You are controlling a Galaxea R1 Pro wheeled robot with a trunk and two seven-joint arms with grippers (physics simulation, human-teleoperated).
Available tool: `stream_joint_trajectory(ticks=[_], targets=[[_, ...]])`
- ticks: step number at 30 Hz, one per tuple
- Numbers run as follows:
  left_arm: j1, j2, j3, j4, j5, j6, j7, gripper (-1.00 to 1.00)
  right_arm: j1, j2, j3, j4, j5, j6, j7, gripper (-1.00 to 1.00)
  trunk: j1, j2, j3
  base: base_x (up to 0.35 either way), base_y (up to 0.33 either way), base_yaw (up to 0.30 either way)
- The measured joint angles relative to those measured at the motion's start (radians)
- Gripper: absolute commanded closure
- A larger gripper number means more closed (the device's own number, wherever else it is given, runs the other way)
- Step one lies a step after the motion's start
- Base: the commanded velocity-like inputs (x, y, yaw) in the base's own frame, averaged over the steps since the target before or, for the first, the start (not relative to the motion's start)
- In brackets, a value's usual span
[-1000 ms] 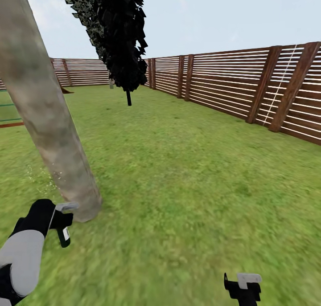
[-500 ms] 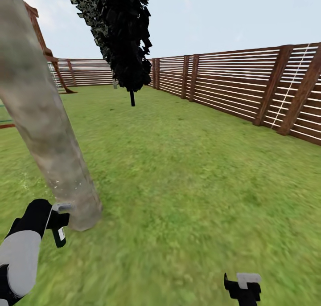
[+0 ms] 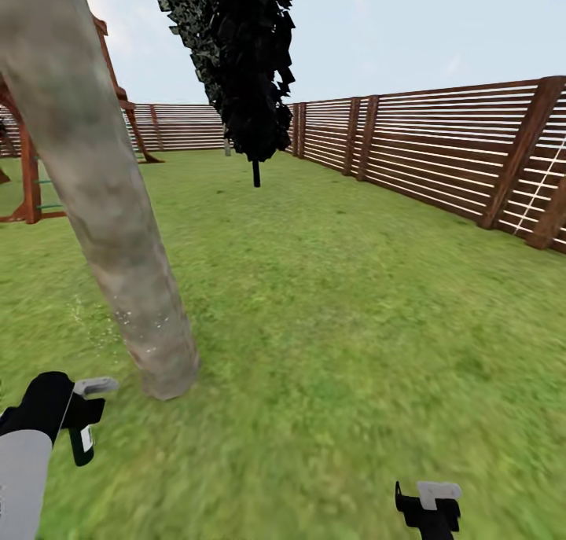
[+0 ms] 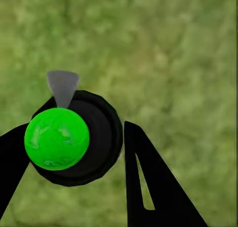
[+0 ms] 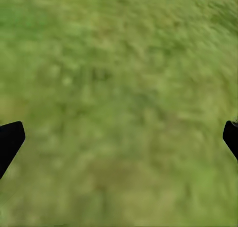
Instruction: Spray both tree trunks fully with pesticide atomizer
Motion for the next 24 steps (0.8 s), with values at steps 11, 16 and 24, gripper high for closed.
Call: stream_joint_trajectory(ticks=[11,16,24], targets=[[0.002,-0.022,0.007,0.003,-0.006,-0.002,0.001,1.0,0.0,0.001,0.0,0.0,0.0,0.0,0.001,-1.0,0.0,0.0,0.0,0.189,-0.1,0.043],[0.015,-0.028,0.008,0.0,0.0,-0.002,0.002,1.0,0.0,0.002,0.0,0.0,0.0,0.0,0.001,-1.0,0.0,0.0,0.0,0.002,-0.003,0.251],[0.008,-0.05,0.008,-0.011,0.004,-0.002,0.032,1.0,0.0,0.0,0.0,0.0,0.0,0.0,0.0,-1.0,0.0,0.0,0.0,0.116,-0.18,0.016]])
